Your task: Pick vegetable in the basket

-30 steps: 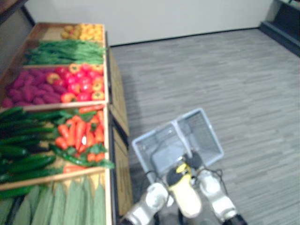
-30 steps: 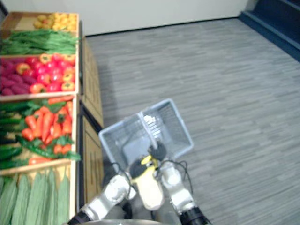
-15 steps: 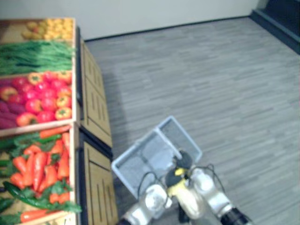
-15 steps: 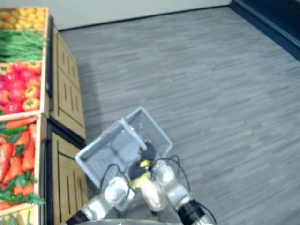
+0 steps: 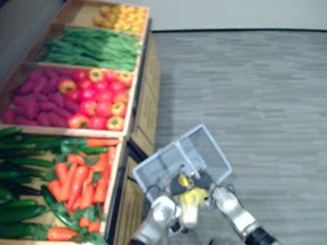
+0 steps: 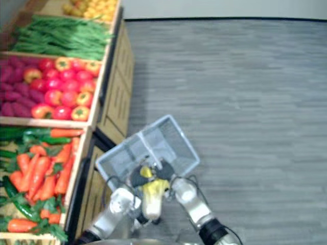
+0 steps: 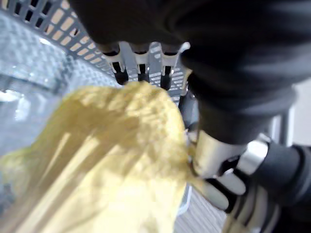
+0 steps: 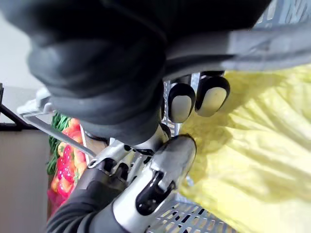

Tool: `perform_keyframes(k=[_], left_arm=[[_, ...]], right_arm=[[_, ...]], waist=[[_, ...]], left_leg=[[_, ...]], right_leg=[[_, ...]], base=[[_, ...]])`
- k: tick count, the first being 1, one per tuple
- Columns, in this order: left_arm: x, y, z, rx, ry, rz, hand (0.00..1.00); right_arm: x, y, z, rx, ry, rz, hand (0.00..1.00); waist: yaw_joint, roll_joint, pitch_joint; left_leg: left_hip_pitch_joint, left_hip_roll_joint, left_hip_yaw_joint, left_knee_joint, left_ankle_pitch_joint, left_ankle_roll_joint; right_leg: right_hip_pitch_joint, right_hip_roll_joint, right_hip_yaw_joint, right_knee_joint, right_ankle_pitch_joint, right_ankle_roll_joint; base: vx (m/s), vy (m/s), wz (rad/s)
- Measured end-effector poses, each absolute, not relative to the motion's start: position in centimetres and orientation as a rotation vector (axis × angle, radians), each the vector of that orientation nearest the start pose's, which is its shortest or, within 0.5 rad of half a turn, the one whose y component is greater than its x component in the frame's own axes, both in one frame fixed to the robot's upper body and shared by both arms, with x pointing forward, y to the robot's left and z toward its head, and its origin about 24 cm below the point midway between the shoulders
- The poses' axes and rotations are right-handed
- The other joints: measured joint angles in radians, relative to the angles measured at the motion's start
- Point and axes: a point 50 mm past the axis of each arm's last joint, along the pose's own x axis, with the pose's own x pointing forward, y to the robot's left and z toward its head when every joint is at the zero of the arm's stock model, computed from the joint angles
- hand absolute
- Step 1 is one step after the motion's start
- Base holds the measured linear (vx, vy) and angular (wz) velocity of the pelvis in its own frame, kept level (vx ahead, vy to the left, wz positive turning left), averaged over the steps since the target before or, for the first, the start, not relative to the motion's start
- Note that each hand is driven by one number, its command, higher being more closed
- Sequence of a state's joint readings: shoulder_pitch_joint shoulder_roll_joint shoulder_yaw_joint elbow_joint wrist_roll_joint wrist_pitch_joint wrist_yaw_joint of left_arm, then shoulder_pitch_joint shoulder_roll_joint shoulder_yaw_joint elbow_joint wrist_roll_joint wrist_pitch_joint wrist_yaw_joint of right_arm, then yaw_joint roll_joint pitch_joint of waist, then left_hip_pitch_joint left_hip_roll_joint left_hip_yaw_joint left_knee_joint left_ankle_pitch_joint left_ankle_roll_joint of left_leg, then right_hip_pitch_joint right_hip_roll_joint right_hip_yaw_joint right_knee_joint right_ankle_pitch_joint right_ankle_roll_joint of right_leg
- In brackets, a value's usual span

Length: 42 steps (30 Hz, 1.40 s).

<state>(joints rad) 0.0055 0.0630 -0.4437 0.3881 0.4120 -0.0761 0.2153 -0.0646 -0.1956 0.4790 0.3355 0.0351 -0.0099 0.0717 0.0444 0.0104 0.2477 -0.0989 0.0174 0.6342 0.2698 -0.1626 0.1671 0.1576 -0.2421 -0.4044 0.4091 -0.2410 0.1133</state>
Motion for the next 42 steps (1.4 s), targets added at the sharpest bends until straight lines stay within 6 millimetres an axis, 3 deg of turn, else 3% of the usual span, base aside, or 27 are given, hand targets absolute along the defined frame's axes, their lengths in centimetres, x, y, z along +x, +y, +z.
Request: perform_keyframes(k=[1,2,3,4,6,9,12,14,15,16,17,19,20,22,24,26,28,29,30,31,35,37,39,40,41,42], left_arm=[[21.5,7.2,-4.2,0.542,0.176,-0.320,0.00],[21.4,7.1,-4.3,0.541,0.178,-0.325,0.00],[21.3,7.1,-4.4,0.545,0.182,-0.329,0.00],[21.2,7.1,-4.6,0.546,0.190,-0.329,0.00],[20.6,7.6,-5.1,0.547,0.216,-0.308,0.00],[20.3,7.9,-5.4,0.549,0.231,-0.299,0.00],[20.2,8.1,-6.1,0.560,0.258,-0.306,0.00],[20.2,8.6,-6.4,0.578,0.271,-0.309,0.00],[20.3,9.3,-6.7,0.603,0.281,-0.308,0.00],[19.5,9.0,-7.1,0.592,0.304,-0.328,0.00],[19.2,9.1,-6.9,0.584,0.296,-0.330,0.00],[19.4,9.8,-6.6,0.572,0.285,-0.298,0.00],[19.9,10.8,-6.0,0.567,0.262,-0.255,0.00],[20.1,12.0,-5.7,0.562,0.266,-0.204,0.00],[19.7,13.2,-5.1,0.545,0.256,-0.139,0.00],[20.0,14.3,-4.0,0.532,0.218,-0.072,0.00],[20.4,15.0,-3.2,0.495,0.189,-0.015,0.00],[20.8,15.4,-2.4,0.485,0.162,0.020,0.00],[21.0,15.7,-2.1,0.479,0.148,0.034,0.00],[21.1,16.0,-1.7,0.458,0.138,0.055,0.00],[21.8,17.9,-0.3,0.474,0.093,0.125,0.00],[22.2,18.3,0.0,0.493,0.080,0.124,0.00],[22.9,18.0,0.6,0.490,0.050,0.117,0.00],[23.4,18.0,1.0,0.500,0.032,0.111,0.00],[23.6,18.0,1.3,0.520,0.019,0.102,0.00],[23.7,18.0,1.3,0.529,0.017,0.094,0.00]], right_arm=[[22.3,-8.9,-3.9,-0.224,0.339,0.515,1.00],[21.8,-9.4,-4.4,-0.193,0.366,0.498,1.00],[21.1,-10.0,-5.0,-0.151,0.400,0.470,1.00],[20.7,-10.2,-5.3,-0.130,0.415,0.456,1.00],[19.2,-11.5,-6.8,-0.094,0.493,0.403,1.00],[17.9,-12.9,-7.6,-0.065,0.539,0.330,1.00],[17.8,-13.8,-7.8,-0.012,0.546,0.240,1.00],[17.4,-14.5,-8.3,-0.007,0.562,0.196,1.00],[17.1,-15.1,-8.8,0.014,0.584,0.137,1.00],[16.5,-16.8,-9.3,0.024,0.618,0.045,1.00],[15.7,-18.6,-9.5,0.017,0.634,-0.035,1.00],[15.3,-19.8,-9.6,-0.001,0.648,-0.084,1.00],[14.9,-20.5,-9.6,-0.016,0.654,-0.102,1.00],[14.5,-21.4,-9.9,-0.041,0.677,-0.118,1.00],[14.0,-22.0,-10.2,-0.064,0.706,-0.132,1.00],[13.0,-22.5,-11.0,-0.071,0.759,-0.156,1.00],[12.2,-23.2,-11.6,-0.059,0.796,-0.225,1.00],[11.6,-23.7,-11.9,-0.038,0.815,-0.283,1.00],[11.3,-23.9,-12.1,-0.029,0.825,-0.311,1.00],[11.2,-24.1,-12.2,-0.022,0.832,-0.345,1.00],[11.0,-23.3,-12.7,0.018,0.859,-0.384,1.00],[10.7,-23.6,-12.7,0.039,0.855,-0.424,1.00],[10.2,-24.2,-12.8,0.046,0.862,-0.462,1.00],[9.8,-24.1,-13.0,0.072,0.876,-0.493,1.00],[9.6,-24.2,-12.9,0.075,0.873,-0.509,1.00],[9.8,-24.5,-12.7,0.071,0.858,-0.520,1.00]], waist=[[-0.002,-0.005,-0.002],[-0.012,-0.017,-0.009],[-0.018,-0.026,-0.015],[-0.022,-0.031,-0.017],[-0.035,-0.029,-0.020],[-0.064,-0.024,-0.031],[-0.073,-0.016,-0.045],[-0.073,-0.039,-0.061],[-0.074,-0.058,-0.057],[-0.070,-0.035,-0.062],[-0.070,-0.010,-0.076],[-0.064,-0.005,-0.080],[-0.054,-0.009,-0.085],[-0.043,0.006,-0.090],[-0.039,0.007,-0.094],[-0.028,0.005,-0.094],[-0.018,-0.003,-0.096],[-0.025,-0.009,-0.094],[-0.031,-0.009,-0.094],[-0.038,-0.007,-0.094],[-0.044,-0.038,-0.105],[-0.071,-0.051,-0.106],[-0.075,-0.052,-0.103],[-0.080,-0.095,-0.094],[-0.085,-0.094,-0.096],[-0.097,-0.083,-0.092]], left_leg=[[0.026,-0.018,-0.021,-0.019,-0.002,-0.002],[0.077,-0.045,-0.081,-0.053,-0.018,-0.012],[0.116,-0.058,-0.143,-0.073,-0.040,-0.022],[0.130,-0.063,-0.173,-0.079,-0.040,-0.022],[0.189,-0.061,-0.270,-0.099,-0.039,-0.024],[0.189,-0.049,-0.409,-0.094,-0.036,-0.029],[0.161,-0.010,-0.574,-0.086,-0.032,-0.111],[0.111,-0.010,-0.697,-0.060,-0.037,-0.168],[0.082,-0.034,-0.792,-0.035,-0.055,-0.216],[0.072,-0.005,-0.830,-0.012,-0.041,-0.226],[0.050,0.018,-0.886,0.008,-0.039,-0.254],[0.028,0.029,-0.953,0.012,-0.022,-0.279],[-0.004,0.036,-1.007,-0.004,0.003,-0.317],[-0.024,0.053,-1.062,-0.055,0.063,-0.338],[-0.019,0.082,-1.062,-0.128,0.113,-0.336],[-0.024,0.091,-1.012,-0.150,0.139,-0.307],[-0.061,0.093,-0.785,-0.097,0.151,-0.245],[-0.087,0.136,-0.489,0.010,0.129,-0.186],[-0.093,0.167,-0.319,0.069,0.107,-0.172],[-0.100,0.177,-0.228,0.092,0.103,-0.159],[-0.104,0.098,-0.246,0.012,0.131,-0.122],[-0.051,-0.001,-0.299,-0.163,0.226,-0.102],[-0.014,-0.046,-0.320,-0.272,0.243,-0.111],[0.009,-0.089,-0.298,-0.272,0.214,-0.111],[-0.012,-0.053,-0.288,-0.052,0.088,-0.105],[-0.019,-0.046,-0.301,-0.037,0.055,-0.098]], right_leg=[[-0.022,-0.027,0.002,0.104,0.015,0.018],[-0.080,-0.068,0.029,0.319,0.077,0.036],[-0.143,-0.081,0.073,0.514,0.072,0.029],[-0.172,-0.086,0.092,0.583,0.062,0.014],[-0.262,-0.092,0.133,0.687,0.021,-0.054],[-0.354,-0.082,0.196,0.563,-0.008,-0.096],[-0.375,0.011,0.362,0.233,-0.014,-0.059],[-0.358,0.048,0.501,0.037,0.006,-0.027],[-0.308,0.054,0.551,-0.035,0.018,0.066],[-0.264,0.086,0.479,-0.031,0.001,0.054],[-0.239,0.131,0.528,0.020,-0.013,0.030],[-0.237,0.174,0.590,0.058,-0.038,0.001],[-0.237,0.177,0.534,0.047,-0.082,-0.012],[-0.234,0.185,0.455,0.036,-0.087,-0.022],[-0.200,0.183,0.371,-0.014,-0.076,-0.040],[-0.157,0.169,0.292,-0.058,-0.067,-0.052],[-0.118,0.131,0.220,-0.096,-0.055,-0.040],[-0.092,0.098,0.172,-0.112,-0.045,-0.023],[-0.077,0.087,0.155,-0.115,-0.043,-0.021],[-0.064,0.089,0.155,-0.112,-0.044,-0.021],[-0.042,0.053,0.140,-0.171,-0.042,-0.019],[-0.025,0.018,0.110,-0.177,-0.045,-0.022],[-0.019,-0.005,0.070,-0.155,-0.062,-0.034],[-0.001,-0.055,0.033,-0.152,-0.069,-0.040],[-0.016,-0.065,0.033,-0.048,-0.099,-0.048],[-0.028,-0.064,0.061,0.020,-0.089,-0.043]], base=[[0.34,0.116,0.90],[0.43,0.054,1.16],[0.42,-0.001,1.24],[0.45,-0.115,1.42],[0.35,-0.159,1.31],[0.22,-0.209,1.25],[0.15,-0.361,1.60],[0.09,-0.485,1.99],[0.04,-0.582,2.11],[0.06,-0.625,2.53],[0.08,-0.469,1.92],[0.04,-0.256,1.69],[-0.02,-0.269,1.49],[-0.08,-0.246,1.25],[-0.09,-0.102,1.31],[-0.06,0.014,1.19],[-0.01,0.076,1.06],[0.04,0.091,1.15],[0.08,0.139,1.16],[0.08,0.177,0.85],[0.05,0.172,0.62],[0.00,0.102,0.90],[-0.05,0.131,0.86],[0.03,0.111,0.88],[0.08,0.075,0.67],[0.06,0.039,0.47]])
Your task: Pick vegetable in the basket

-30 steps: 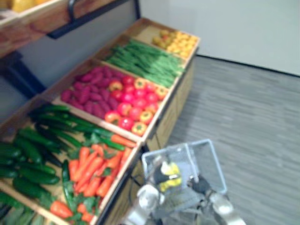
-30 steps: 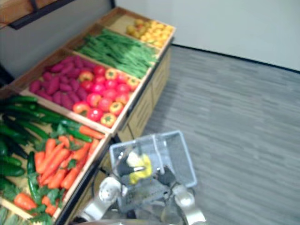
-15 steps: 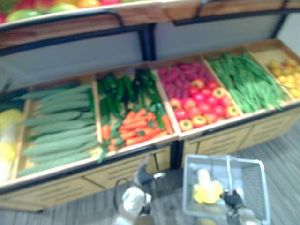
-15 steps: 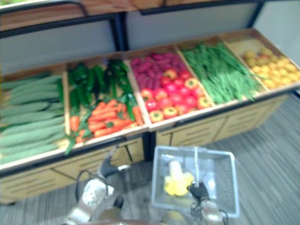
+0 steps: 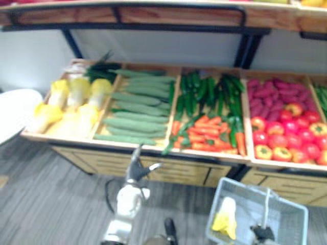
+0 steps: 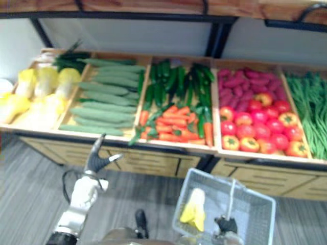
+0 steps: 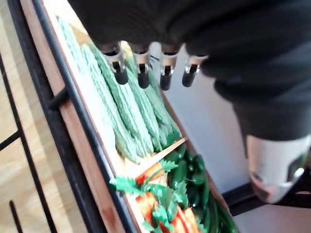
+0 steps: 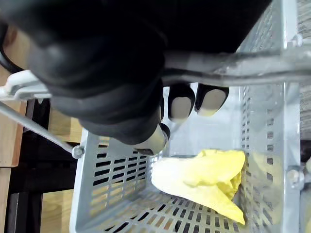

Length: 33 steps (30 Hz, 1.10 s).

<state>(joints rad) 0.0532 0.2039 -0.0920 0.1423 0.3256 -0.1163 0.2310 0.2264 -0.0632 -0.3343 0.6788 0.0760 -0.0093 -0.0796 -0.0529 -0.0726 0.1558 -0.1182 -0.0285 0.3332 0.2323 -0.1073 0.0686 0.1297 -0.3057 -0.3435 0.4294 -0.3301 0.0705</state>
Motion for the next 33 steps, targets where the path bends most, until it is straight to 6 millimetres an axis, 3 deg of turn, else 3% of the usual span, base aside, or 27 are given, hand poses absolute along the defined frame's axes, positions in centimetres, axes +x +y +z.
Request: perform_keyframes(k=[1,2,3,7,8,10,11,13,16,19,23,25,28,33], left_arm=[[24.0,18.1,1.1,0.546,0.025,0.083,0.00],[24.2,18.1,1.2,0.565,0.024,0.070,0.00],[24.3,18.3,1.3,0.573,0.022,0.071,0.00],[24.3,18.7,1.2,0.600,0.029,0.064,0.00],[24.3,18.5,1.1,0.604,0.032,0.058,0.00],[24.2,18.1,0.9,0.603,0.033,0.045,0.00],[24.3,18.0,1.1,0.625,0.021,0.048,0.00],[25.0,17.7,1.9,0.631,-0.016,0.045,0.00],[26.6,16.5,3.6,0.697,-0.106,0.013,0.00],[28.3,15.4,5.0,0.804,-0.187,-0.050,0.00],[30.7,15.2,6.6,0.932,-0.249,-0.054,0.00],[32.4,15.3,8.9,0.999,-0.324,-0.013,0.00],[33.9,15.5,10.7,1.054,-0.363,0.023,0.00],[35.1,16.2,11.7,1.122,-0.366,0.057,0.00]], right_arm=[[10.0,-24.6,-12.7,0.072,0.854,-0.522,1.00],[10.1,-24.3,-12.7,0.081,0.852,-0.524,1.00],[10.1,-24.1,-12.8,0.085,0.855,-0.523,1.00],[11.2,-23.4,-12.7,0.094,0.833,-0.517,1.00],[10.9,-23.5,-12.8,0.078,0.844,-0.519,1.00],[10.6,-23.9,-12.8,0.051,0.858,-0.520,1.00],[10.9,-24.1,-12.7,0.028,0.851,-0.508,1.00],[11.4,-24.2,-12.5,0.012,0.838,-0.500,1.00],[11.6,-23.5,-12.5,0.005,0.835,-0.466,1.00],[12.0,-22.8,-12.4,0.018,0.820,-0.439,1.00],[12.7,-22.8,-11.9,0.011,0.783,-0.427,1.00],[13.6,-22.7,-11.3,0.000,0.744,-0.409,1.00],[14.6,-22.7,-10.6,-0.007,0.695,-0.408,1.00],[15.8,-22.8,-9.7,-0.010,0.631,-0.408,1.00]], waist=[[-0.006,-0.004,0.001],[-0.016,0.014,-0.003],[-0.016,0.015,-0.003],[-0.016,-0.025,-0.009],[-0.022,-0.033,-0.012],[-0.021,0.001,-0.011],[-0.021,0.032,-0.015],[-0.025,0.065,-0.016],[-0.031,0.072,-0.019],[-0.056,0.057,-0.014],[-0.089,0.067,-0.001],[-0.110,0.074,0.027],[-0.120,0.080,0.061],[-0.137,0.095,0.113]], left_leg=[[0.015,0.004,-0.027,0.003,-0.005,-0.004],[0.039,0.028,-0.043,-0.024,0.001,-0.013],[0.042,0.037,-0.041,-0.041,0.005,-0.019],[0.109,0.034,0.017,-0.185,0.047,-0.079],[0.131,0.027,0.043,-0.209,0.086,-0.094],[0.158,0.040,0.067,-0.241,0.114,-0.097],[0.164,0.058,0.100,-0.269,0.126,-0.092],[0.176,0.078,0.150,-0.305,0.145,-0.100],[0.191,0.098,0.187,-0.328,0.160,-0.095],[0.191,0.115,0.233,-0.327,0.163,-0.095],[0.170,0.118,0.263,-0.327,0.163,-0.095],[0.141,0.122,0.274,-0.327,0.163,-0.095],[0.110,0.124,0.301,-0.327,0.162,-0.096],[0.070,0.122,0.319,-0.327,0.163,-0.094]], right_leg=[[-0.059,0.002,0.075,0.112,0.036,0.002],[-0.113,0.039,0.184,0.182,0.051,-0.006],[-0.126,0.049,0.196,0.174,0.047,-0.011],[-0.163,0.060,0.139,-0.055,0.087,-0.002],[-0.145,0.064,0.144,-0.125,0.155,0.047],[-0.124,0.084,0.149,-0.168,0.159,0.045],[-0.126,0.118,0.180,-0.226,0.187,0.036],[-0.127,0.152,0.219,-0.294,0.229,0.031],[-0.123,0.183,0.252,-0.342,0.261,0.030],[-0.130,0.205,0.292,-0.371,0.283,0.023],[-0.164,0.212,0.328,-0.377,0.297,0.022],[-0.203,0.218,0.349,-0.378,0.310,0.022],[-0.250,0.223,0.379,-0.378,0.327,0.020],[-0.304,0.224,0.403,-0.377,0.340,0.023]], base=[[0.01,0.052,0.43],[0.00,0.037,0.35],[0.00,-0.007,0.23],[0.03,-0.080,0.04],[0.08,-0.152,0.01],[0.06,-0.077,-0.36],[0.06,-0.023,-0.69],[0.08,-0.038,-0.83],[0.10,-0.060,-0.55],[0.13,-0.051,-0.41],[0.06,-0.018,-0.34],[-0.01,-0.015,-0.30],[-0.06,-0.009,-0.29],[-0.05,-0.020,-0.13]])
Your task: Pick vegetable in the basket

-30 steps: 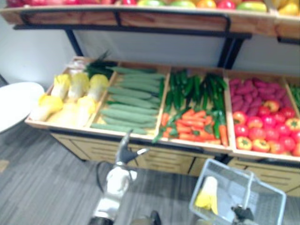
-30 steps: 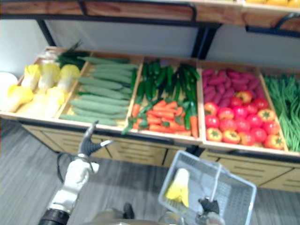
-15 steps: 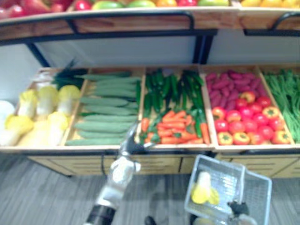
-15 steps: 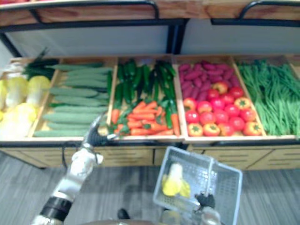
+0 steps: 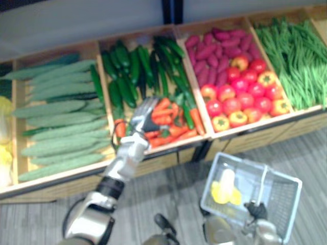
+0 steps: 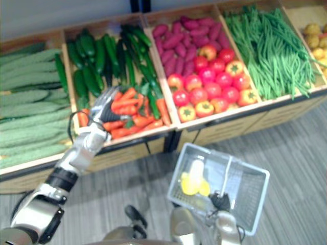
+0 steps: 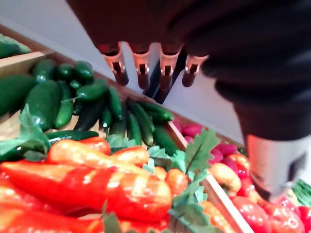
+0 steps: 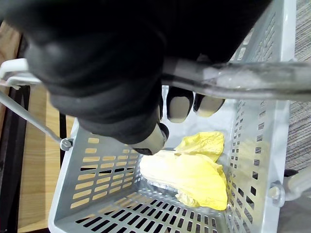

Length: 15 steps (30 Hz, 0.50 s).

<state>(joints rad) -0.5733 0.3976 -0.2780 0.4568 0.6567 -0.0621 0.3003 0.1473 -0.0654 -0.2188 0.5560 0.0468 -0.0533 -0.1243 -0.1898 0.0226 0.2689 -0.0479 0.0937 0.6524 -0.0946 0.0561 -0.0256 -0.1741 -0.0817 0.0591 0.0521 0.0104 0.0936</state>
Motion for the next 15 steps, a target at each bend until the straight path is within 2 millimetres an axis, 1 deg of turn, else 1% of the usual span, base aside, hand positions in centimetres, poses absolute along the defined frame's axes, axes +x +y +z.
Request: perform_keyframes(k=[2,4,7,9,10,12,13,14,15], left_arm=[[35.7,16.4,12.2,1.167,-0.366,0.067,0.00],[36.2,17.2,12.7,1.226,-0.353,0.079,0.00],[36.7,17.5,13.1,1.244,-0.342,0.095,0.00],[37.0,17.7,13.1,1.262,-0.328,0.100,0.00],[37.3,17.8,13.3,1.282,-0.323,0.106,0.00],[37.8,18.2,13.7,1.300,-0.306,0.125,0.00],[38.1,18.6,14.3,1.316,-0.303,0.142,1.00],[38.2,18.7,14.6,1.326,-0.307,0.149,1.00],[38.5,19.0,15.6,1.359,-0.334,0.172,1.00]], right_arm=[[16.3,-22.9,-9.4,-0.014,0.610,-0.405,1.00],[17.5,-22.8,-8.8,-0.018,0.574,-0.391,1.00],[18.3,-22.6,-8.3,-0.027,0.542,-0.376,1.00],[18.7,-22.5,-8.0,-0.023,0.525,-0.382,1.00],[18.9,-22.6,-7.7,-0.023,0.510,-0.383,1.00],[19.4,-22.5,-7.4,-0.011,0.492,-0.384,1.00],[19.8,-22.5,-7.2,0.000,0.479,-0.385,1.00],[19.9,-22.5,-7.1,0.004,0.474,-0.385,1.00],[20.2,-22.5,-6.9,0.008,0.464,-0.381,1.00]], waist=[[0.000,0.003,0.019],[-0.002,0.005,0.045],[-0.003,0.007,0.078],[-0.004,0.010,0.088],[-0.004,0.015,0.094],[-0.005,0.016,0.119],[-0.007,0.017,0.139],[-0.007,0.017,0.146],[-0.007,0.017,0.155]], left_leg=[[-0.013,0.000,0.008,0.000,0.003,0.002],[-0.037,0.002,0.022,0.015,0.003,0.001],[-0.042,0.003,0.025,0.020,0.003,0.001],[-0.056,0.004,0.025,0.028,0.001,0.000],[-0.068,0.004,0.025,0.029,0.001,0.000],[-0.073,0.004,0.028,0.030,0.002,0.001],[-0.074,0.003,0.031,0.031,0.002,0.001],[-0.076,0.002,0.033,0.031,0.002,0.001],[-0.090,0.002,0.040,0.031,0.002,0.001]], right_leg=[[-0.017,0.001,0.006,0.000,0.007,-0.001],[-0.043,0.000,0.018,0.000,0.014,-0.001],[-0.050,0.001,0.026,0.000,0.017,-0.001],[-0.063,0.001,0.031,0.001,0.019,-0.001],[-0.075,0.001,0.033,0.001,0.023,-0.001],[-0.083,0.001,0.039,0.001,0.028,0.001],[-0.086,0.001,0.043,0.002,0.031,0.001],[-0.090,0.001,0.046,0.002,0.032,0.001],[-0.107,0.001,0.053,0.002,0.036,0.002]], base=[[-0.02,-0.020,-0.09],[-0.02,-0.024,-0.14],[0.01,-0.022,-0.07],[0.01,-0.023,-0.05],[0.02,-0.020,-0.06],[0.00,-0.014,-0.07],[-0.02,-0.011,-0.07],[-0.03,-0.014,-0.11],[-0.02,-0.016,-0.09]])
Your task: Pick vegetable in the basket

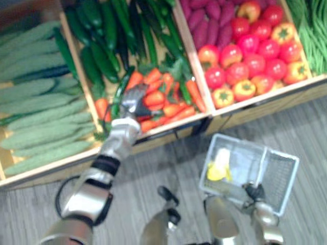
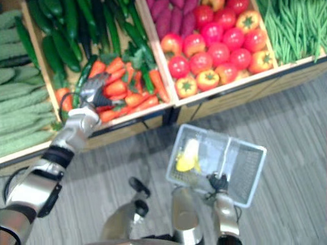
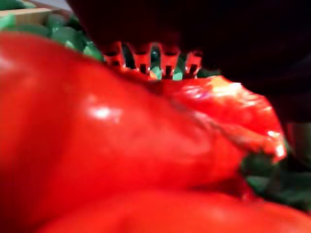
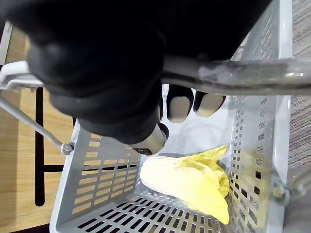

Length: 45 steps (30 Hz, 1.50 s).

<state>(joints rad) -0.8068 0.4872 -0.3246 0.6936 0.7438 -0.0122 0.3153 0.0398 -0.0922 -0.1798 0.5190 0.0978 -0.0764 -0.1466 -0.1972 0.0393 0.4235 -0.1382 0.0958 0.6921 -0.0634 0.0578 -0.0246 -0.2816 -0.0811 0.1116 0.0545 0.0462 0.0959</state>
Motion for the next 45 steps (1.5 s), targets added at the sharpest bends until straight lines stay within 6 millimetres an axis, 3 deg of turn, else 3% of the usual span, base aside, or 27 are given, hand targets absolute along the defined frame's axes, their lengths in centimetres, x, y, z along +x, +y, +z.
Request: perform_keyframes(k=[6,14,22,30,37,41,44,45], left_arm=[[39.3,19.3,19.4,1.432,-0.423,0.265,1.00],[39.6,19.3,18.8,1.512,-0.382,0.234,1.00],[39.6,19.2,18.5,1.624,-0.373,0.217,1.00],[38.9,21.9,20.9,1.732,-0.417,0.346,1.00],[38.1,20.9,22.8,1.700,-0.539,0.427,1.00],[37.0,18.1,21.2,1.611,-0.635,0.370,1.00],[34.9,14.5,16.1,1.378,-0.617,0.209,1.00],[34.5,14.2,15.0,1.330,-0.587,0.185,1.00]], right_arm=[[21.0,-21.9,-6.1,0.004,0.419,-0.346,1.00],[21.3,-21.3,-5.8,0.014,0.389,-0.321,1.00],[20.9,-21.4,-6.0,0.016,0.395,-0.320,1.00],[19.8,-22.1,-6.5,-0.003,0.423,-0.330,1.00],[18.7,-22.2,-7.2,0.000,0.462,-0.324,1.00],[17.1,-22.4,-8.1,0.001,0.513,-0.342,1.00],[15.9,-22.7,-8.6,0.023,0.545,-0.393,1.00],[16.1,-22.7,-8.5,0.022,0.545,-0.396,1.00]], waist=[[-0.007,0.000,0.014],[-0.018,0.004,0.023],[-0.016,0.015,0.030],[-0.013,0.018,0.028],[-0.010,0.024,-0.007],[-0.015,0.023,-0.082],[-0.014,0.022,-0.126],[-0.010,0.021,-0.128]], left_leg=[[-0.025,-0.001,0.018,0.000,0.002,0.003],[-0.027,0.003,0.035,0.000,0.002,0.002],[-0.009,0.009,-0.022,0.017,0.002,0.002],[0.040,-0.001,-0.060,0.014,0.004,0.004],[0.086,-0.001,-0.074,0.009,0.004,0.005],[0.103,-0.005,-0.079,-0.007,0.004,0.004],[0.138,-0.005,-0.068,0.003,-0.013,-0.002],[0.144,0.003,-0.051,0.020,-0.029,-0.002]], right_leg=[[-0.034,0.001,0.017,-0.003,0.012,0.002],[-0.043,0.005,0.030,-0.002,0.015,0.003],[0.011,-0.003,-0.031,-0.006,0.014,0.003],[0.088,-0.019,-0.075,-0.024,0.012,0.001],[0.148,-0.019,-0.093,-0.041,0.013,0.001],[0.170,-0.018,-0.103,-0.054,0.013,0.001],[0.178,-0.020,-0.105,-0.013,-0.012,-0.003],[0.163,-0.021,-0.136,0.012,-0.043,-0.017]], base=[[0.00,-0.010,-0.08],[0.05,-0.018,-0.06],[0.02,-0.031,0.19],[0.01,-0.005,0.14],[0.04,-0.011,0.05],[0.05,-0.013,0.04],[0.01,-0.003,-0.11],[-0.02,-0.007,-0.67]])
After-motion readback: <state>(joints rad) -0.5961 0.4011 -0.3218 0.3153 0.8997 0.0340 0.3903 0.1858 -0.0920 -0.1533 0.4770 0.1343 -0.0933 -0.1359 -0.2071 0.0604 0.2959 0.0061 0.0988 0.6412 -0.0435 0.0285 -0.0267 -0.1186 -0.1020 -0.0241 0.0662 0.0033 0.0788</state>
